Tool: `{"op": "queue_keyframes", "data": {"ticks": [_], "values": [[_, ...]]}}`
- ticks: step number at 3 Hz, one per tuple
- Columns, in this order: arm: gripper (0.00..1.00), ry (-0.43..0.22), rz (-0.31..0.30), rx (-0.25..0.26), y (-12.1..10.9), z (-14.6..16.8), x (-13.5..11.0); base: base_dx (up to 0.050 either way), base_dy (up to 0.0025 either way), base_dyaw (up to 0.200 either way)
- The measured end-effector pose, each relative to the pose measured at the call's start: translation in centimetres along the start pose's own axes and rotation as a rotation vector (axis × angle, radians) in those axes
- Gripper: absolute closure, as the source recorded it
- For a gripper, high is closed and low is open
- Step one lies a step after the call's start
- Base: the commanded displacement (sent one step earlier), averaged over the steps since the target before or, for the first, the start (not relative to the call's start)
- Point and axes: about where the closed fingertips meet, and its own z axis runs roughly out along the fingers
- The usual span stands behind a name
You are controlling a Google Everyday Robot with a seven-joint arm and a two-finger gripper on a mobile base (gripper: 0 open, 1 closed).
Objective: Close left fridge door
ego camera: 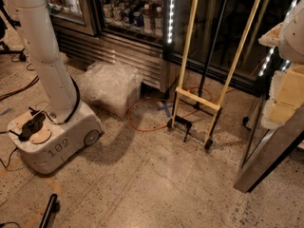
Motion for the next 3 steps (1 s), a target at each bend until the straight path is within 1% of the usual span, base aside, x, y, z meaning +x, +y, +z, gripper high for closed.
{"op": "queue_keyframes", "data": {"ticks": [1,2,3], "values": [[0.0,0.0,0.0,0.002,-0.1,0.0,0.0,0.0,0.0,0.0],[0.0,-0.007,-0.029,-0.03,-2.4,1.5,-5.4,0.0,0.0,0.0],[0.0,-0.007,-0.029,-0.03,-2.4,1.5,-5.4,0.0,0.0,0.0]]}}
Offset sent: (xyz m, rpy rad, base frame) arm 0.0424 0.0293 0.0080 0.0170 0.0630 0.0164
